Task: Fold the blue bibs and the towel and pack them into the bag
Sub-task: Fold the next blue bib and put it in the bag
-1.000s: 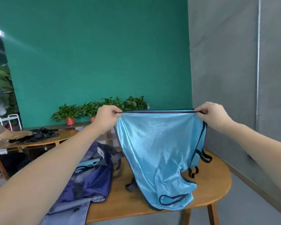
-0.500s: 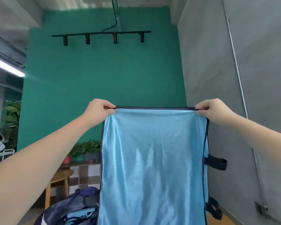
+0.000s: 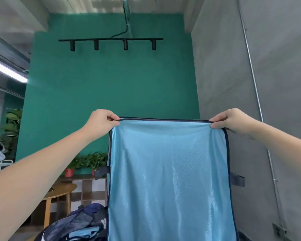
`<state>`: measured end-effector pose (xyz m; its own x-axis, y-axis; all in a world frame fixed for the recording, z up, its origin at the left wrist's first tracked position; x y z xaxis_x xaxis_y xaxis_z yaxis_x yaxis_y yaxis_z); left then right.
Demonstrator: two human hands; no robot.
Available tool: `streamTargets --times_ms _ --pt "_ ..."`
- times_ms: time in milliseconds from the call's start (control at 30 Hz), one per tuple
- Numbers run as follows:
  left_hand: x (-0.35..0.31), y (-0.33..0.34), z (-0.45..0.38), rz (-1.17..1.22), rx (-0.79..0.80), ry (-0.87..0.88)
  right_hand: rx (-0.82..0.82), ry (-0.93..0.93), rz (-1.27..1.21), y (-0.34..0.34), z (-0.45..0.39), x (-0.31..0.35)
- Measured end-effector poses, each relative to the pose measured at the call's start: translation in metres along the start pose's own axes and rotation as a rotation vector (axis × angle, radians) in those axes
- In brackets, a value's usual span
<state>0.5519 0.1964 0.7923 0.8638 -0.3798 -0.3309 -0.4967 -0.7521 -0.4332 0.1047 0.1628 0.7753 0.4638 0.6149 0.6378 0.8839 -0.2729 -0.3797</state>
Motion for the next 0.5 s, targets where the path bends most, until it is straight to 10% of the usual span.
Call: streamTargets --times_ms 500 --pt "0.061 0.075 -0.032 0.092 0.096 -0.097 0.004 0.038 0.058 0.030 -0.058 -0.059"
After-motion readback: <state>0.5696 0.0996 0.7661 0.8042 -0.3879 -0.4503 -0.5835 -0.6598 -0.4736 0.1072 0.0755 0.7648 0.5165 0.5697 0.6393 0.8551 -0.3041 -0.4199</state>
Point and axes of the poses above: each hand's wrist, its own z-axis away from the middle knuckle, its own y-axis out of the palm, x = y × z, the point moved 6 cm from there along -z, towards the middle knuckle, and after that the axes turned 4 degrees about -z, right-handed, at the moved point
